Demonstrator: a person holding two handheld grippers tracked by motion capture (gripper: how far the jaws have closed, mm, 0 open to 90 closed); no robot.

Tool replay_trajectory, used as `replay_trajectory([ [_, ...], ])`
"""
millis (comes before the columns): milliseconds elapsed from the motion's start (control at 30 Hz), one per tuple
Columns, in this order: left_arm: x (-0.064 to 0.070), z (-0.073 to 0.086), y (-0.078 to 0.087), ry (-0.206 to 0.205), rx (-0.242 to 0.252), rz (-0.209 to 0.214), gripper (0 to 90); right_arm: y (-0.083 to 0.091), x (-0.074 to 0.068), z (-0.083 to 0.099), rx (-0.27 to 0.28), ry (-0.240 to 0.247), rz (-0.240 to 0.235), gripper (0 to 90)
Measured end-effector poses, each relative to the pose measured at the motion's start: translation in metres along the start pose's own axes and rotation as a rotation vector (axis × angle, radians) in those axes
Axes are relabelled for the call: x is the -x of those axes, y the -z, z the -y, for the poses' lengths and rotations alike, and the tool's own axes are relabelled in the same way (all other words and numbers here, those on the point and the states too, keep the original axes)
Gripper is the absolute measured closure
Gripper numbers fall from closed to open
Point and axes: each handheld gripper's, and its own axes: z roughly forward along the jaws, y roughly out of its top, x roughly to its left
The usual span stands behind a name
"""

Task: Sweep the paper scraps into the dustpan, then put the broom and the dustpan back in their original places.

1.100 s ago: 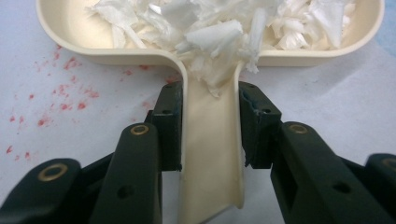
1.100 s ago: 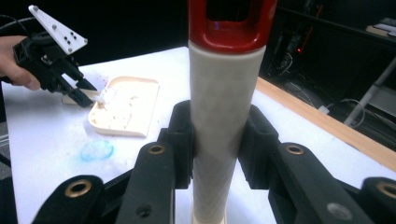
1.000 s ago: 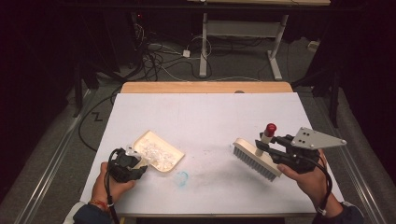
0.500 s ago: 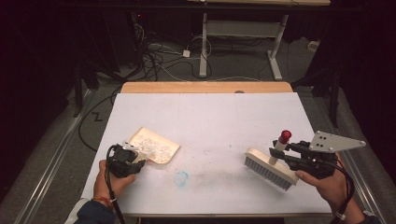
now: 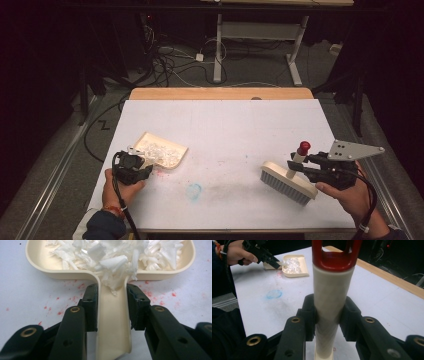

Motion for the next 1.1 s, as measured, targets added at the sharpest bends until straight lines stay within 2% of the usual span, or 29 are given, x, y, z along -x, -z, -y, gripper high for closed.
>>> replay_trajectory([
  [67, -0.001, 0.000, 0.000, 0.012, 0.009, -0.011, 63.1, -0.001, -0.001, 0.000, -0.002, 0.003, 0.003, 69.9],
  [200, -0.001, 0.000, -0.003, 0.027, 0.002, -0.001, 63.2, -0.001, -0.003, -0.001, -0.008, 0.014, -0.017, 69.9],
  [300, 0.004, 0.001, -0.002, 0.046, 0.014, 0.006, 61.4, 0.000, -0.003, -0.001, -0.010, 0.008, -0.026, 69.9],
  [367, 0.009, 0.002, 0.001, 0.057, 0.039, 0.009, 58.9, -0.001, -0.002, -0.001, -0.014, 0.003, -0.036, 69.8],
  [433, 0.016, 0.004, 0.003, 0.034, 0.037, 0.030, 59.2, -0.001, 0.001, -0.001, -0.018, 0.007, -0.054, 69.8],
  [567, 0.027, 0.009, 0.006, 0.043, 0.040, 0.082, 53.4, -0.004, 0.010, -0.002, -0.021, -0.009, -0.061, 69.6],
  [633, 0.029, 0.010, 0.008, 0.026, 0.042, 0.079, 52.6, -0.006, 0.016, -0.003, -0.019, -0.025, -0.048, 68.8],
  [733, 0.027, 0.011, 0.013, -0.001, 0.090, 0.078, 46.3, -0.013, 0.029, -0.005, -0.024, -0.042, -0.012, 66.1],
  [800, 0.024, 0.012, 0.018, -0.023, 0.145, 0.082, 41.7, -0.018, 0.042, -0.005, -0.031, -0.071, 0.007, 64.0],
  [867, 0.022, 0.012, 0.023, -0.049, 0.207, 0.093, 37.3, -0.025, 0.054, -0.007, -0.039, -0.106, 0.050, 62.6],
  [967, 0.024, 0.014, 0.028, -0.080, 0.273, 0.093, 34.2, -0.041, 0.069, -0.009, -0.056, -0.134, 0.071, 59.8],
  [1033, 0.028, 0.015, 0.028, -0.120, 0.275, 0.082, 30.0, -0.054, 0.080, -0.012, -0.079, -0.152, 0.092, 58.1],
  [1100, 0.031, 0.018, 0.028, -0.156, 0.281, 0.065, 28.9, -0.067, 0.091, -0.016, -0.099, -0.170, 0.132, 57.5],
])
